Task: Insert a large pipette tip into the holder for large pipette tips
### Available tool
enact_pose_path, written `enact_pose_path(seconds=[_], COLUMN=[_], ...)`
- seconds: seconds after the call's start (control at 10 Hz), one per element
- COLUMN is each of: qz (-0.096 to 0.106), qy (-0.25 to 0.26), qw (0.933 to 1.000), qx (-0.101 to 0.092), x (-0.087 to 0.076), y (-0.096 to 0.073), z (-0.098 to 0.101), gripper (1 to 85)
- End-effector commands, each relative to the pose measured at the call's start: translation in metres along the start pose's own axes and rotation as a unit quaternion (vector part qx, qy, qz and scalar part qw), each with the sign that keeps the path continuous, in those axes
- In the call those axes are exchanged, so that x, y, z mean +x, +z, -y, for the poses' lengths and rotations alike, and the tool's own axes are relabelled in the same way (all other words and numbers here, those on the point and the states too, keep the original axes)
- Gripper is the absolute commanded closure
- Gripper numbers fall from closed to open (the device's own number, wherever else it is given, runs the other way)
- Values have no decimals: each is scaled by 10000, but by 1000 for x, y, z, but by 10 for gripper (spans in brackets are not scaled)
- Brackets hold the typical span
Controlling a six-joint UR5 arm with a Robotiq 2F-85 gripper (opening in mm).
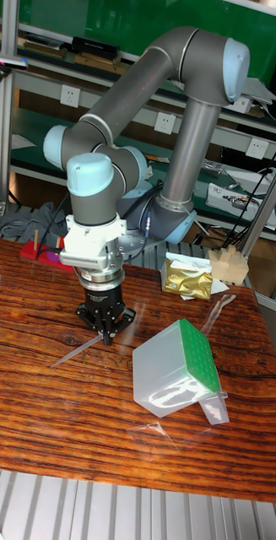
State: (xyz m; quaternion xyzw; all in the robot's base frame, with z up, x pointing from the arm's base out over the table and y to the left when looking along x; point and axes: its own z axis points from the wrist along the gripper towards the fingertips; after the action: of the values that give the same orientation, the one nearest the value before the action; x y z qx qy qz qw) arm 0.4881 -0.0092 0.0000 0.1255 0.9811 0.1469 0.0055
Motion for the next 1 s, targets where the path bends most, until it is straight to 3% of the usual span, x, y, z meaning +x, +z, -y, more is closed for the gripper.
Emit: enact_pose_path(seconds=[0.0, 0.2, 0.4, 0.5, 0.8, 0.9], qz=[-40, -136, -356, -311, -275, -257], qy=[-33, -86, 63, 66, 129, 96], qw=[9999, 9998, 9989, 9995, 9994, 9996], qx=[-129, -137, -308, -74, -145, -48], x=[6, 12, 19, 17, 17, 16], y=[1, -2, -12, -10, -10, -10], z=[8, 18, 16, 16, 0, 6], gripper=[847, 847, 847, 847, 847, 847])
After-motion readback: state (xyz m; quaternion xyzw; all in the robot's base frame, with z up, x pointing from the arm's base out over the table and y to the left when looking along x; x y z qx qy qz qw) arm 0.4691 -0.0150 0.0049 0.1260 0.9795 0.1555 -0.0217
